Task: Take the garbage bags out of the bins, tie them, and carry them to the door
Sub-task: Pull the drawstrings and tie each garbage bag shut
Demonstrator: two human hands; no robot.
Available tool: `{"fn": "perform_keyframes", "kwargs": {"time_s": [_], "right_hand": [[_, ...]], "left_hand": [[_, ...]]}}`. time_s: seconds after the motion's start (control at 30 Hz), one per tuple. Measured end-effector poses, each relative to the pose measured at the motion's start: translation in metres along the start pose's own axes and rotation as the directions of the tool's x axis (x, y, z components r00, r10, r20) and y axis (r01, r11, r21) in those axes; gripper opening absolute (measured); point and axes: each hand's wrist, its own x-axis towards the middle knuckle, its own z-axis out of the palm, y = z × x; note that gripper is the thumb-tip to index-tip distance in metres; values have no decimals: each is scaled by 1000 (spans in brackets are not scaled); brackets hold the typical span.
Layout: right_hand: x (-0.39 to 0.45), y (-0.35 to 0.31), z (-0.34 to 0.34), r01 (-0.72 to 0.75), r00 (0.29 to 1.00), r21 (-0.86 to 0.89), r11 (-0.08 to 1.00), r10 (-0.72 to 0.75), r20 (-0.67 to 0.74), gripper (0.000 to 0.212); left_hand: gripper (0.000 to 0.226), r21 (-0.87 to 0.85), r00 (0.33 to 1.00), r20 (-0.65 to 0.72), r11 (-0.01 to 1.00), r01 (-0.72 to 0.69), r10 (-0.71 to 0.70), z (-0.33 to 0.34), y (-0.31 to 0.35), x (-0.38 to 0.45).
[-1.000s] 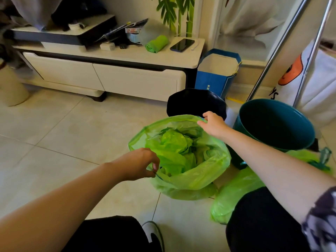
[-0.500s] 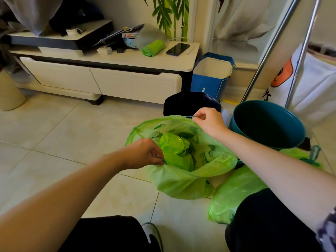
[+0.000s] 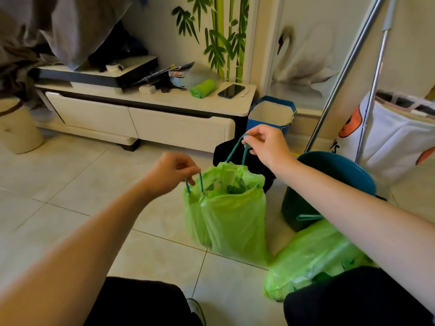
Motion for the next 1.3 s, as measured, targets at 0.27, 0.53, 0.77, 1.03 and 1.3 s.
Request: {"fn": "perform_keyframes", "kwargs": {"time_s": [0.27,0.53,0.77,1.03,1.3], "right_hand": [[13,-66,-17,60,997,200,978,-48,-65,18],[3,-76,-35,107,991,143,984,-93,-101,17],[-10,-80,-40,29,997,223,974,-43,56,15],[-24,-58,-41,18,987,161,987,-43,153,10],[-34,-53,-43,-74,980,195,978,35,197,10]], "left_hand": [[11,-402,920,-392,902,-156,-16,-6,48,6],[9,-364,868,-481,873,-325,123,6,78,8],[9,-252,919,-326,916,-311,222,24,86,7],[7,0,913,-170,927,-376,370,41,100,9],[6,52,873,-228,900,-432,432,47,100,17]]}}
